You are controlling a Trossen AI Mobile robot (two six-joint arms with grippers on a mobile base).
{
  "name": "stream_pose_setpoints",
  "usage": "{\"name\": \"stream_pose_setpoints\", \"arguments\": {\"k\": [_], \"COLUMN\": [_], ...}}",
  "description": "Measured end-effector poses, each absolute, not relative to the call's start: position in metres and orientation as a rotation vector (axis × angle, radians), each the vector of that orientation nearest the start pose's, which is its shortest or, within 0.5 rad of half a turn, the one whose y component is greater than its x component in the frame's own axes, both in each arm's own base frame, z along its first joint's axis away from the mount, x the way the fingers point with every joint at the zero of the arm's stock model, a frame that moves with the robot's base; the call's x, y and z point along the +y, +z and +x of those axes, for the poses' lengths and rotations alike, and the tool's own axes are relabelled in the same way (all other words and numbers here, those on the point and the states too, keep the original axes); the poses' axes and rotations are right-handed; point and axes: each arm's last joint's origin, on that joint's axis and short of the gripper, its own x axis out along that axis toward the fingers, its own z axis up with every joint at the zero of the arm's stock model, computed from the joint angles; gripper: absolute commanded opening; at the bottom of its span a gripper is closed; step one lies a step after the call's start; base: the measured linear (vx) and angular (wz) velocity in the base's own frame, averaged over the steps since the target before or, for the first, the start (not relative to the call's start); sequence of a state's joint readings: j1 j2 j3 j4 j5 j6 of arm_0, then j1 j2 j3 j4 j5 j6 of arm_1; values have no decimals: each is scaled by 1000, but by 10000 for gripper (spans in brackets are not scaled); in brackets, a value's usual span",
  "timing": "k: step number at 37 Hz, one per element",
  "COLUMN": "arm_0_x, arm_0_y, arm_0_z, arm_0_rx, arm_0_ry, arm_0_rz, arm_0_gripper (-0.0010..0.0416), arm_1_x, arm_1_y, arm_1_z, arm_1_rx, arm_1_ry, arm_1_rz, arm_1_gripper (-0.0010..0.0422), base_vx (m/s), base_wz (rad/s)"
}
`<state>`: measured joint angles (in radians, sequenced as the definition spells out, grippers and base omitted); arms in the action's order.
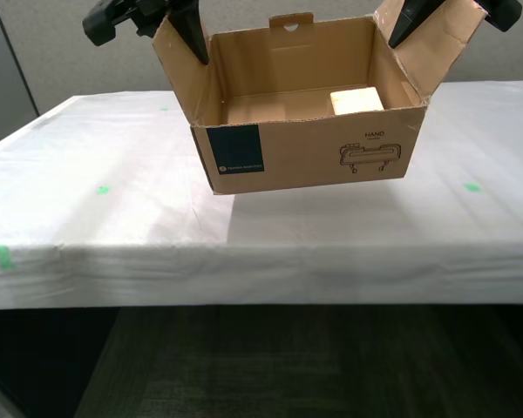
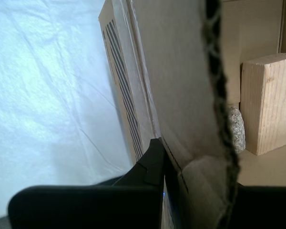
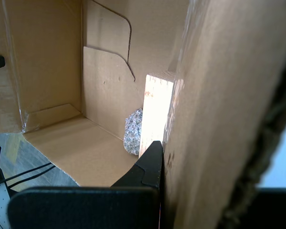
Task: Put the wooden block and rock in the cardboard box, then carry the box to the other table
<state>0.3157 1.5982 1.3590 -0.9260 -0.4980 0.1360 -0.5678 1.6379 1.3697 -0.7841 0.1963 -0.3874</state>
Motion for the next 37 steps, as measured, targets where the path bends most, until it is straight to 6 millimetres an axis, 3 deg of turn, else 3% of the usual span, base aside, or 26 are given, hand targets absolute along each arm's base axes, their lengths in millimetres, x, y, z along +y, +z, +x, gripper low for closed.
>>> {"name": "stream_pose_setpoints", "arguments": {"k": [37], "arm_0_x": [116], "arm_0_y": [280], "arm_0_z": [306], "arm_0_rx": [1211], "arm_0_ry": [603], "arm_0_rz": [309], "arm_0_gripper": [-1], "arm_1_x": [-166], "arm_1_y": [288], "arm_1_z": [305], "arm_1_rx": [1045], "arm_1_ry": [-444], "arm_1_rz": [-213], "arm_1_gripper": [-1], "base_vx": [130], "base_wz": [-41]}}
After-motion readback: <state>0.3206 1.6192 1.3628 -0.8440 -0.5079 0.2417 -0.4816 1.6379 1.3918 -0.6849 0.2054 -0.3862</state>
